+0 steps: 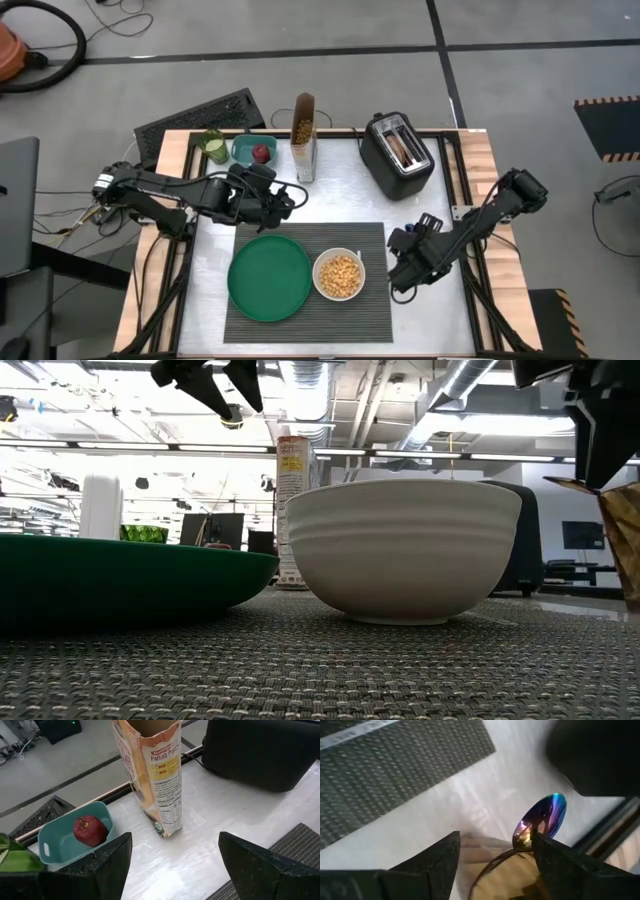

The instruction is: Arrange a breakfast setting

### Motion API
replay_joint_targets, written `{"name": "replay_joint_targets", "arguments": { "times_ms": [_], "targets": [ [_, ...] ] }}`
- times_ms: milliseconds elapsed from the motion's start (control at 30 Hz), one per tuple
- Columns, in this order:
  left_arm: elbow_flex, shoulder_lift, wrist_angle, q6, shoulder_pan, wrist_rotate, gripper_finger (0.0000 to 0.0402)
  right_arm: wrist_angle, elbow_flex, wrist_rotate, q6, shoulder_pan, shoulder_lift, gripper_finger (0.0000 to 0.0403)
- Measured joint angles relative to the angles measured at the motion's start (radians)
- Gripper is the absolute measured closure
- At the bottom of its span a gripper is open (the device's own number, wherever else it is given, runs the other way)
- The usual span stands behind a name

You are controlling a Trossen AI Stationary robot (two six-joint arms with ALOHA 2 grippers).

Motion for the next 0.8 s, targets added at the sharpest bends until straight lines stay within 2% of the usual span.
{"name": "replay_joint_targets", "arguments": {
  "times_ms": [167,467,667,800],
  "targets": [
    [0.0,0.0,0.0,-0.001,0.0,0.0,0.0121,-0.019,0.0,-0.001,0.028,0.011,0.0,0.0193],
    [0.0,0.0,0.0,-0.021,0.0,0.004,0.0121,-0.014,0.0,-0.005,0.03,0.022,0.0,0.038],
    [0.0,0.0,0.0,-0.022,0.0,0.014,0.0121,-0.014,0.0,-0.005,0.061,0.021,-0.001,0.0372],
    [0.0,0.0,0.0,-0.022,0.0,0.013,0.0121,-0.018,0.006,-0.005,0.071,0.022,-0.001,0.0386]
  ]
}}
